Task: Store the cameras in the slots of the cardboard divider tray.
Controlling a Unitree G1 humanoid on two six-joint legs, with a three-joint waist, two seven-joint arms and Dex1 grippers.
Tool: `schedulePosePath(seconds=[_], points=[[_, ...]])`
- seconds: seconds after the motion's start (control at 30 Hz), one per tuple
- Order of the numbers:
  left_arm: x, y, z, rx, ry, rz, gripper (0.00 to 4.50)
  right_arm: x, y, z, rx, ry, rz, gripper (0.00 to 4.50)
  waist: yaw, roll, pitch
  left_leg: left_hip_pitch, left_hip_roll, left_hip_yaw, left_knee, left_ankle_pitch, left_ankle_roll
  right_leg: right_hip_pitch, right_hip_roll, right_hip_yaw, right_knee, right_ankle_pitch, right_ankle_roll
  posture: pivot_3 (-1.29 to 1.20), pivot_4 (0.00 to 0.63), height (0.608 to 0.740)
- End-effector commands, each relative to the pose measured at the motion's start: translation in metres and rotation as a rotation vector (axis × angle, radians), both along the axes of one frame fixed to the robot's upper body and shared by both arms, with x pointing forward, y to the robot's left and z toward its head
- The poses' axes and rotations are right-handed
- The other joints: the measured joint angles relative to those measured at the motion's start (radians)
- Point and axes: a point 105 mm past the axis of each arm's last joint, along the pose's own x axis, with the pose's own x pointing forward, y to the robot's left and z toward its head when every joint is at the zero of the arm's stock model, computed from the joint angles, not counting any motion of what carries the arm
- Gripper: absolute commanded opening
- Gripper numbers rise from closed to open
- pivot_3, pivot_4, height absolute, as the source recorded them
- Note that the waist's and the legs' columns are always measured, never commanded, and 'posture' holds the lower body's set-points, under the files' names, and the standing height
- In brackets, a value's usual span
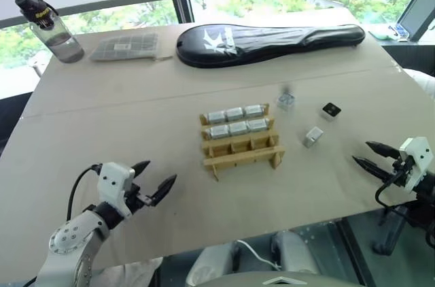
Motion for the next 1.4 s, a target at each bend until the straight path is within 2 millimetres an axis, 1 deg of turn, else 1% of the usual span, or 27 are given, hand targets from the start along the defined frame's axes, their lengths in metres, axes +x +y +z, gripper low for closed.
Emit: schedulePosePath(seconds=[0.03, 0.13, 0.53, 0.73, 0.83, 0.93, 1.0, 1.07, 1.17, 1.23, 1.3, 1.4], points=[[-0.001, -0.001, 0.008, 0.013, -0.044, -0.004, 4.5, 0.003, -0.005, 0.01, -0.025, -0.024, 0.02, 2.98, -0.001, 0.0, 0.0, 0.0, 0.0, 0.0, 0.0, 0.0, 0.0, 0.0, 0.0, 0.0, 0.0, 0.0, 0.0, 0.0, 0.15, 0.74], [0.003, -0.001, 0.008, 0.001, -0.045, -0.007, 4.5, 0.005, -0.008, 0.013, -0.036, -0.02, 0.03, 2.98, -0.005, 0.001, 0.0, 0.001, 0.0, 0.001, 0.0, 0.0, 0.0, 0.001, 0.0, 0.001, 0.0, 0.0, 0.0, 0.0, 0.15, 0.74], [0.006, 0.003, 0.009, 0.015, -0.052, -0.024, 4.5, 0.006, -0.009, 0.012, -0.04, -0.009, 0.032, 2.98, -0.006, 0.0, 0.0, 0.002, 0.0, 0.001, 0.0, 0.0, 0.0, 0.002, 0.0, 0.001, 0.0, 0.0, 0.0, 0.0, 0.15, 0.74], [0.01, 0.006, 0.012, 0.023, -0.064, -0.033, 4.5, 0.005, -0.011, 0.012, -0.064, 0.024, 0.048, 2.98, -0.006, 0.001, 0.0, 0.002, 0.0, 0.001, 0.0, 0.0, 0.0, 0.002, 0.0, 0.001, 0.0, 0.0, 0.0, 0.0, 0.15, 0.74], [0.013, 0.006, 0.018, 0.013, -0.079, -0.052, 4.5, 0.004, -0.009, 0.013, -0.169, 0.04, 0.106, 2.98, -0.006, 0.001, 0.0, 0.002, 0.0, 0.001, -0.001, 0.0, 0.0, 0.002, 0.0, 0.001, 0.0, 0.0, 0.0, 0.0, 0.15, 0.74], [0.021, 0.009, 0.037, -0.029, -0.134, -0.056, 4.5, 0.007, -0.001, 0.022, -0.339, 0.049, 0.239, 2.98, -0.007, 0.001, 0.001, 0.002, 0.0, 0.001, 0.0, 0.0, 0.0, 0.002, 0.0, 0.001, 0.0, 0.0, 0.0, 0.0, 0.15, 0.74], [0.024, 0.011, 0.051, -0.04, -0.176, -0.086, 4.5, 0.015, 0.005, 0.032, -0.416, 0.039, 0.315, 2.98, -0.01, 0.001, 0.001, 0.003, 0.001, 0.002, 0.0, 0.0, 0.0, 0.002, 0.0, 0.001, 0.0, 0.0, 0.0, 0.0, 0.15, 0.74], [0.022, 0.005, 0.063, -0.058, -0.197, -0.156, 4.5, 0.022, 0.012, 0.042, -0.454, 0.027, 0.374, 2.98, -0.014, 0.001, 0.001, 0.003, 0.001, 0.003, 0.0, 0.0, 0.0, 0.002, 0.001, 0.001, 0.0, 0.0, -0.001, 0.0, 0.15, 0.74], [0.005, -0.006, 0.075, -0.027, -0.156, -0.346, 4.5, 0.03, 0.024, 0.05, -0.543, 0.026, 0.49, 2.98, -0.017, 0.001, 0.001, 0.003, 0.002, 0.003, -0.001, 0.0, 0.0, 0.002, 0.002, 0.002, -0.001, 0.0, -0.001, 0.0, 0.15, 0.74], [-0.007, -0.008, 0.083, 0.035, -0.11, -0.481, 4.5, 0.036, 0.032, 0.054, -0.593, 0.023, 0.567, 2.98, -0.019, 0.0, 0.003, 0.003, 0.003, 0.004, -0.002, -0.001, 0.001, 0.001, 0.002, 0.002, -0.002, 0.0, -0.001, 0.0, 0.15, 0.74], [-0.014, -0.009, 0.094, 0.093, -0.056, -0.606, 4.5, 0.043, 0.039, 0.057, -0.642, 0.017, 0.627, 2.98, -0.014, 0.001, 0.004, 0.001, 0.003, 0.003, -0.002, -0.001, 0.001, 0.0, 0.002, 0.001, -0.003, 0.0, -0.001, 0.0, 0.15, 0.74], [-0.019, -0.012, 0.109, 0.188, -0.017, -0.776, 4.5, 0.054, 0.048, 0.059, -0.731, 0.009, 0.715, 2.98, -0.009, 0.003, 0.006, 0.0, 0.003, 0.003, -0.001, -0.001, 0.001, 0.0, 0.002, 0.0, -0.003, 0.001, -0.001, 0.0, 0.15, 0.74]])
